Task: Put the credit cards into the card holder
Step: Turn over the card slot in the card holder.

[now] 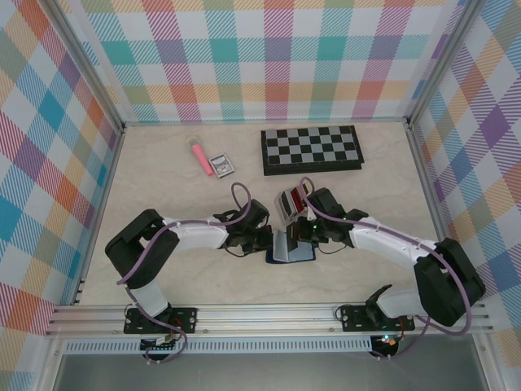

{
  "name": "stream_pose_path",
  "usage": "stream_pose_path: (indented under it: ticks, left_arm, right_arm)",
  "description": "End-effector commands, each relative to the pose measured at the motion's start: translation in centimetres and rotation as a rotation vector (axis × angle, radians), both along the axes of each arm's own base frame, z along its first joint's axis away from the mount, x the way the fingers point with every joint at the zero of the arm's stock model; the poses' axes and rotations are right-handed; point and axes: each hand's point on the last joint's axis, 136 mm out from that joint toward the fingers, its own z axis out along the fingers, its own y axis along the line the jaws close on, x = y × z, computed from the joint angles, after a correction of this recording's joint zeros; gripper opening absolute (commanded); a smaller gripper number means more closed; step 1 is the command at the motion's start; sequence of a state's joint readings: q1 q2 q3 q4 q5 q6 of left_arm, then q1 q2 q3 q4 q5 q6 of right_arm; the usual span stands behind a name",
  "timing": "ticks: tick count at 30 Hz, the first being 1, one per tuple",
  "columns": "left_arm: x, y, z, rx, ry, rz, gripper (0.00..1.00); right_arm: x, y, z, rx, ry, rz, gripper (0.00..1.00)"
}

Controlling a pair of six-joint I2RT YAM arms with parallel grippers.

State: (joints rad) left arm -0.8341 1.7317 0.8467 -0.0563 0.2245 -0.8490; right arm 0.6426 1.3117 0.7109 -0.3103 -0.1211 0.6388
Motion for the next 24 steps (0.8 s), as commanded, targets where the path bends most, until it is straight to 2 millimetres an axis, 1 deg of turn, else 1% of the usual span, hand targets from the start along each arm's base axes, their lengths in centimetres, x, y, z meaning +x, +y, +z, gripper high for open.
stream_pose_path:
  ticks: [1, 3, 5, 10, 18, 24]
  left_arm:
    - [-1.9, 3.2, -5.5, 0.150, 0.097, 0.023, 0.00]
    - [-1.9, 3.1, -5.4, 0.148, 0.097, 0.021, 0.00]
    - [-1.8, 2.9, -5.4, 0.146, 0.098, 0.018, 0.00]
    - [-1.8, 2.8, -5.2, 0.147, 0.096, 0.015, 0.00]
    - [-1.9, 3.0, -5.3, 0.154, 0.098, 0.012, 0.00]
    - [-1.8, 3.0, -5.2, 0.150, 0.098, 0.015, 0.00]
  right_arm:
    - [0.5, -2.9, 2.1, -0.140, -0.098, -0.028, 0.09]
    - [0.4, -4.2, 1.9, -0.216, -0.105, -0.023, 0.09]
    - [0.2, -4.7, 1.4, -0.256, -0.093, -0.010, 0.09]
    - [-0.2, -4.5, 0.1, -0.256, -0.053, 0.005, 0.09]
    - [-0.1, -4.7, -0.2, -0.276, -0.054, 0.005, 0.09]
    - [-0.2, -4.8, -1.2, -0.295, -0.030, 0.013, 0.08]
